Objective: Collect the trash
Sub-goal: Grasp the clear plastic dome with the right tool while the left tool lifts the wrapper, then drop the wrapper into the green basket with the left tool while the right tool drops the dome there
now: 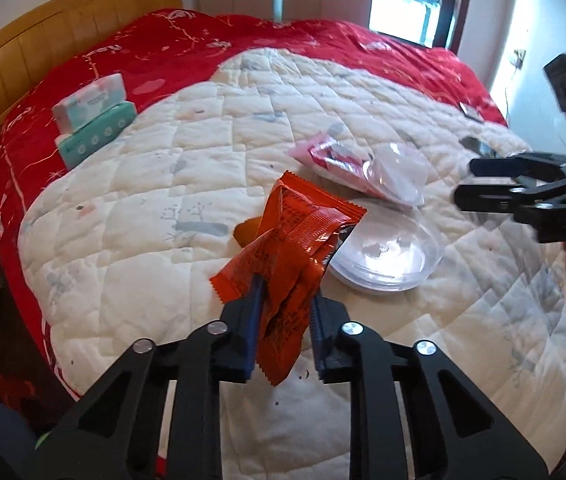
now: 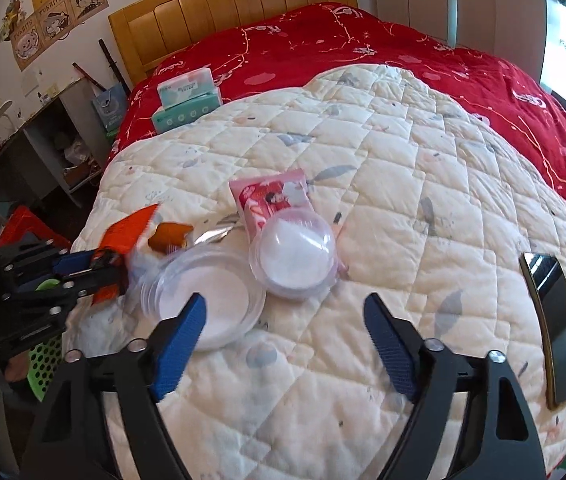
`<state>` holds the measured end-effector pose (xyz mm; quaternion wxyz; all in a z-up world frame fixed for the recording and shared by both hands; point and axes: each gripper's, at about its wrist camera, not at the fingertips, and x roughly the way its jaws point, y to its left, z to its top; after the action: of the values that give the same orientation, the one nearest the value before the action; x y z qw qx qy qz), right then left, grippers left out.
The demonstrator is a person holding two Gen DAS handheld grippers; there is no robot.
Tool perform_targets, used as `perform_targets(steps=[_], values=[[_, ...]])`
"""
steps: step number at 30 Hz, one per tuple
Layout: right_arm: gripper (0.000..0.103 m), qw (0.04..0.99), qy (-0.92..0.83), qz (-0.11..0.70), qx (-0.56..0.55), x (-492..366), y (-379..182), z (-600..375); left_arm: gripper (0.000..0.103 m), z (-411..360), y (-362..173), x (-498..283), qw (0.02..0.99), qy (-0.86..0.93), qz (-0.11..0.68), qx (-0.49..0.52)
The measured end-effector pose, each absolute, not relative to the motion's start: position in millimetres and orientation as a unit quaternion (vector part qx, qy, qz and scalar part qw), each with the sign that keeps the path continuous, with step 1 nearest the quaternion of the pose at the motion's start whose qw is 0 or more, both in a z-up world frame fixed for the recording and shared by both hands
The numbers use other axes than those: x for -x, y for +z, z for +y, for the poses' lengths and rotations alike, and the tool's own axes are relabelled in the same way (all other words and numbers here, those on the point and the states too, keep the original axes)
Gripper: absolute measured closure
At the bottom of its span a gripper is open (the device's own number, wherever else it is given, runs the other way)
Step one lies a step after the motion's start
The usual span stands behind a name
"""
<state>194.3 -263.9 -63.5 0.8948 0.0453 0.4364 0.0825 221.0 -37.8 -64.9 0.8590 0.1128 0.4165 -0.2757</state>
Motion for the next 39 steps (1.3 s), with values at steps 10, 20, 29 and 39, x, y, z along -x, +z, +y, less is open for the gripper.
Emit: perform_targets(steps=[10,20,29,39], values=[[0.040,0.892,0.070,0.445,-0.031,-235,-76,-256,0.096,4,-44,-198,0.873,-0.255,0.412,-0.050],[0.052,0.886,0.061,0.457,-0.044,-253,-87,-258,0.100,61,-31,-167,0.891,-0.213,0.400,-0.009],[0.052,0.897,0.064,0.434,-0.048,-235,-65,-259,0.100,129,-34,-139,0.903,-0.144,0.403,0.019],[0.052,0.907,0.136,0.397,-0.043,-184,-17,-210,0.100,208,-69,-102,0.884,-0.053,0.458,0.072]])
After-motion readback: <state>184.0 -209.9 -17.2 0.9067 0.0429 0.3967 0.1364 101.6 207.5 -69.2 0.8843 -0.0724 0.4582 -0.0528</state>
